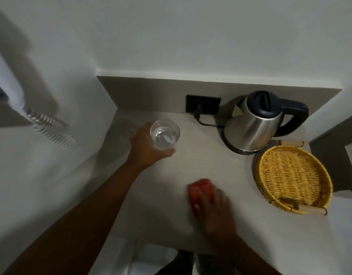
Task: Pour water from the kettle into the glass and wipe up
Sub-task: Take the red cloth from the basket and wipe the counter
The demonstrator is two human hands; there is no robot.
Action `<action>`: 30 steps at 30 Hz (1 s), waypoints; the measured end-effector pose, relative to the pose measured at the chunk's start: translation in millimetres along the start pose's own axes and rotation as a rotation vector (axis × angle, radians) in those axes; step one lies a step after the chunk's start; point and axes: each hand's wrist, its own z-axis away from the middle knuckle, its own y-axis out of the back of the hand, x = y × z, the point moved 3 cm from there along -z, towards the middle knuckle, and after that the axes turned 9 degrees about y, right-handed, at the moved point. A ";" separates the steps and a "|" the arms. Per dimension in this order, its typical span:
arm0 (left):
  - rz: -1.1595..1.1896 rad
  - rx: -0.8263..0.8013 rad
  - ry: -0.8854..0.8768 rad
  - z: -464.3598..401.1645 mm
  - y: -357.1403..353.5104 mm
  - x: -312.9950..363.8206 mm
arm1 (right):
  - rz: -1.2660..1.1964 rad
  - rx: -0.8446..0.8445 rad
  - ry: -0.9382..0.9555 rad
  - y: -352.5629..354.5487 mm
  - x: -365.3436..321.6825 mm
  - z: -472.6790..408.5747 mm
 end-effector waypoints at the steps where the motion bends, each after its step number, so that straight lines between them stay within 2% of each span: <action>1: -0.009 0.002 0.004 3.4 -0.4 -1.2 | 0.043 0.035 -0.108 11.7 23.8 -9.2; 3: -0.025 -0.004 0.003 12.2 -0.6 -6.0 | 0.117 0.105 -0.268 30.6 44.7 -49.5; 5: -0.032 0.005 0.017 20.3 -2.5 -8.7 | 0.123 0.162 -0.292 37.5 29.3 -100.6; 8: -0.086 -0.010 0.012 26.7 -6.8 -5.8 | 0.127 0.083 -0.182 11.6 -23.8 -123.2; 11: -0.075 -0.021 0.034 25.9 -8.7 -3.3 | 0.103 -0.090 0.019 -26.7 -60.5 -66.2; 13: -0.059 -0.022 0.046 24.7 -8.7 -2.7 | 0.050 -0.094 0.051 -31.0 -48.2 -23.6; 15: -0.037 -0.013 0.060 26.2 -6.7 -3.1 | 0.029 -0.067 -0.079 -18.4 -12.2 5.4; 17: -0.016 0.001 0.063 31.6 -5.9 -2.4 | 0.097 0.036 -0.221 7.7 30.7 -1.4; 21: -0.001 0.025 0.107 50.4 -6.0 -9.1 | 0.112 0.206 -0.296 41.7 38.8 -88.3; 25: -0.041 -0.006 0.101 57.5 -6.0 -9.6 | 0.130 0.141 -0.206 28.2 -10.0 -140.6; 27: -0.037 -0.010 0.088 54.1 -7.0 -6.1 | 0.161 0.059 -0.084 9.1 -34.8 -123.9; 30: -0.003 -0.013 0.078 44.0 -17.3 -0.8 | 0.055 -0.063 0.083 -10.2 -50.4 -68.9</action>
